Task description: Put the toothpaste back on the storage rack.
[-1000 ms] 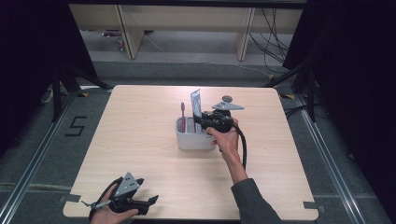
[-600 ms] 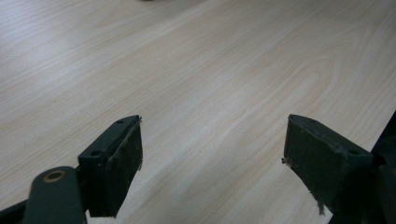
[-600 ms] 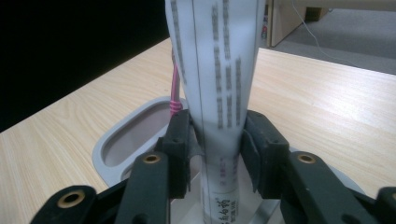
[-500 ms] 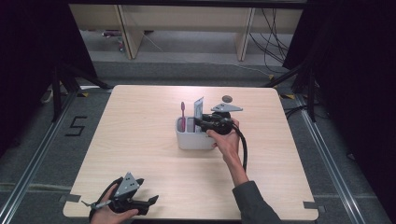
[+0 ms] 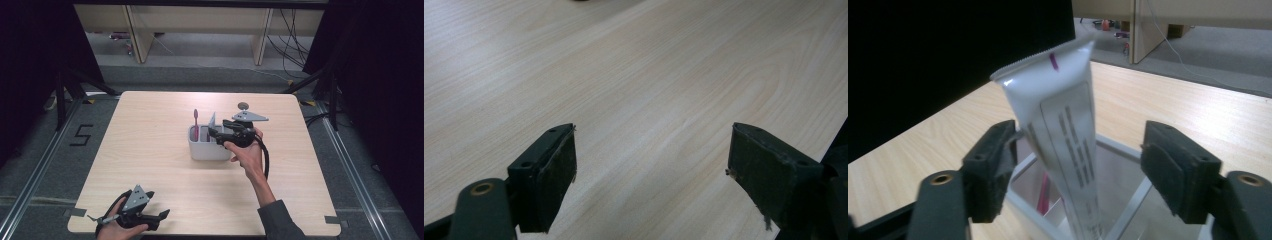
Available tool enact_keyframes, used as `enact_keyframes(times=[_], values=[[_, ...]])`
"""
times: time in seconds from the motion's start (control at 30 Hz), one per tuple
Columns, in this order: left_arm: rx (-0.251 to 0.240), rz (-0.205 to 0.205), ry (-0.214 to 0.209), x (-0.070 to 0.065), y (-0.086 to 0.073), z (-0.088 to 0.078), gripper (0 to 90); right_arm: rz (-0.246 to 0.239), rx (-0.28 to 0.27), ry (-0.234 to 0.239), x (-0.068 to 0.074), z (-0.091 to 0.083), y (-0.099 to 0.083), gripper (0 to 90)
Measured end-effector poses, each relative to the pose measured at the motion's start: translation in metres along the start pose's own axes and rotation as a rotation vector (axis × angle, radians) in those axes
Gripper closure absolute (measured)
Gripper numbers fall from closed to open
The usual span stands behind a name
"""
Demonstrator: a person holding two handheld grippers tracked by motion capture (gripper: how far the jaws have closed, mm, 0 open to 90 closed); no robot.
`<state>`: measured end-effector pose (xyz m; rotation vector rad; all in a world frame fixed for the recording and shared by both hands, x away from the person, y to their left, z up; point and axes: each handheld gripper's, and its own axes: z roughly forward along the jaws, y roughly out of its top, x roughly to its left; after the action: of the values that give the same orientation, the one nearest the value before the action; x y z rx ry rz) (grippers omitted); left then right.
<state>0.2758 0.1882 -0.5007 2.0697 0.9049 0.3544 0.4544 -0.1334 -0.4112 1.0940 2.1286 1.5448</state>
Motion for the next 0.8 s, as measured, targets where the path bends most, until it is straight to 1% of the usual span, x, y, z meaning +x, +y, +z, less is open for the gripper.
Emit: enact_keyframes(times=[0.07,0.1,0.17,0.2,0.23,0.27,0.3,0.33,0.37,0.4,0.43,0.5,0.53,0.57,0.6,0.63,0.67,0.7,0.73,0.77,0.8], values=[[-0.002,-0.002,0.002,0.0,0.0,0.001,19.0,0.0,-0.005,0.014,0.002,-0.005,0.0,28.3],[0.004,0.005,0.002,0.0,0.0,0.0,19.0,0.0,-0.009,0.016,0.003,-0.008,0.0,27.6],[-0.002,-0.001,0.001,0.0,0.0,0.0,19.0,-0.008,-0.018,0.023,0.005,-0.012,-0.001,26.0],[-0.001,-0.001,0.001,0.0,0.0,0.0,19.0,-0.04,-0.016,0.018,0.005,-0.014,-0.001,25.5],[-0.001,-0.002,0.002,0.0,0.0,0.0,19.0,0.001,0.003,0.033,0.007,-0.016,-0.002,24.8],[0.0,-0.001,0.002,0.0,0.0,0.0,19.0,-0.023,0.01,0.03,0.006,-0.018,-0.003,24.4],[0.0,-0.002,0.002,0.0,0.0,0.0,19.0,-0.036,0.009,0.029,0.006,-0.019,-0.004,24.4],[0.0,-0.001,0.001,0.0,0.0,0.0,19.0,-0.024,0.02,0.039,0.007,-0.022,-0.005,24.0],[-0.001,-0.001,0.002,0.0,0.0,0.0,19.0,-0.024,0.021,0.028,0.007,-0.024,-0.006,23.5],[0.005,0.001,0.003,0.0,0.0,0.0,19.0,-0.045,0.02,0.034,0.006,-0.025,-0.007,23.1],[0.005,0.005,0.003,0.001,0.0,-0.001,19.0,-0.033,0.025,0.034,0.007,-0.027,-0.008,23.1],[0.012,0.006,0.005,0.001,0.0,-0.001,19.0,-0.042,0.033,0.04,0.007,-0.032,-0.01,23.4],[0.011,0.006,0.005,0.001,0.0,-0.001,19.0,-0.033,0.039,0.037,0.007,-0.034,-0.011,23.4],[0.006,0.007,0.002,0.001,0.0,0.0,19.0,-0.054,0.041,0.038,0.006,-0.035,-0.012,23.4],[0.008,0.008,0.002,0.0,0.0,-0.001,19.0,-0.043,0.046,0.037,0.007,-0.037,-0.013,23.6],[0.007,0.008,0.004,0.0,0.0,-0.001,19.0,-0.042,0.052,0.037,0.007,-0.04,-0.013,23.9],[0.006,0.008,0.004,0.0,0.0,-0.001,19.0,-0.028,0.055,0.04,0.007,-0.042,-0.014,24.0],[0.0,0.005,0.003,0.001,0.0,0.0,19.0,-0.053,0.049,0.033,0.006,-0.043,-0.015,24.0],[0.0,0.006,0.002,0.001,0.0,0.0,19.0,-0.045,0.054,0.029,0.007,-0.046,-0.016,24.0],[0.0,0.007,0.002,0.001,0.0,0.0,19.0,-0.051,0.053,0.037,0.006,-0.047,-0.017,24.2],[0.0,0.007,0.002,0.001,0.0,0.0,19.0,-0.035,0.06,0.037,0.007,-0.05,-0.018,24.3]])
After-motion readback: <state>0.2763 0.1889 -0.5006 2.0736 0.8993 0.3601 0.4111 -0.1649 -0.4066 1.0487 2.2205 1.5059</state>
